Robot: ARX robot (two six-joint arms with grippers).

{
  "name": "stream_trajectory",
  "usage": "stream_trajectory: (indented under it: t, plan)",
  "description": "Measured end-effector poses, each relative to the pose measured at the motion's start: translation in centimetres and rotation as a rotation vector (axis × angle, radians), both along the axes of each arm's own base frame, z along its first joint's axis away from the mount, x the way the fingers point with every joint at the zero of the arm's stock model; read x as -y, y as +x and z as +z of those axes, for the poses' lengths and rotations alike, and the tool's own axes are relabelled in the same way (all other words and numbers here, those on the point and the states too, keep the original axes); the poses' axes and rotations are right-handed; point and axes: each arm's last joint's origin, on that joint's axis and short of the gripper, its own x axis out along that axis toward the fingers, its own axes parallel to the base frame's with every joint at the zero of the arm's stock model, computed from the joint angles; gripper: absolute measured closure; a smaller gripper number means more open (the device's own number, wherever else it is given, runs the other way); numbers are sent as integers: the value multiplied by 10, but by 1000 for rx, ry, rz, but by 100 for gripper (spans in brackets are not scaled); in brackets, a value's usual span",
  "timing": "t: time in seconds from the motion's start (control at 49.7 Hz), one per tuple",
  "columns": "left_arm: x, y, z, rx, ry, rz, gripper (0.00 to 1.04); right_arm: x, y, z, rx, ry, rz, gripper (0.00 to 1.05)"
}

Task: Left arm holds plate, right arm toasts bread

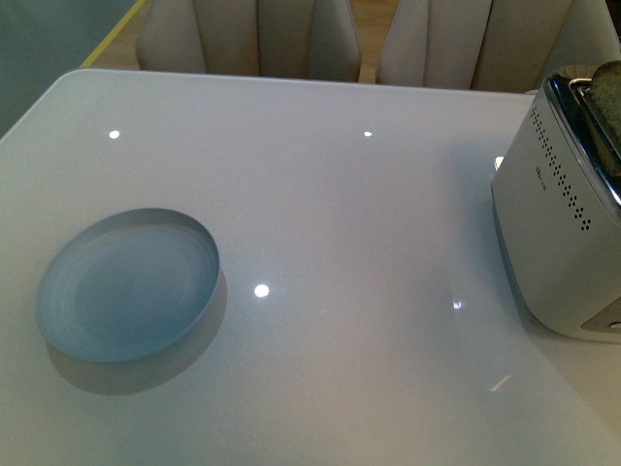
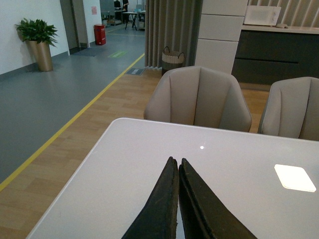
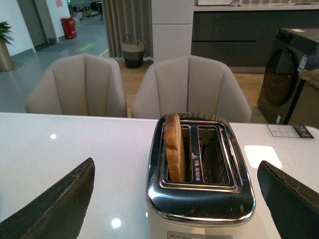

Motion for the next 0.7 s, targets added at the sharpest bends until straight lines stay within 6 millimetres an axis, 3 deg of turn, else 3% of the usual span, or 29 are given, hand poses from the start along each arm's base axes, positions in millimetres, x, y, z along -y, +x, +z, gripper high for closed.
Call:
stream_trajectory:
  t: [0.121, 0.241, 0.503, 0.583, 0.704]
  plan:
    - [0, 0, 0, 0, 0, 0, 99, 0, 0, 0, 0, 0, 0, 9]
    - [0, 0, 0, 0, 0, 0, 69, 0, 0, 0, 0, 0, 0, 9]
    - [0, 0, 0, 0, 0, 0, 25, 0, 0, 0, 0, 0, 0, 9]
    - [0, 0, 0, 0, 0, 0, 7, 0, 0, 0, 0, 0, 0, 9]
    - [0, 0, 0, 0, 2, 0, 7, 0, 0, 0, 0, 0, 0, 9]
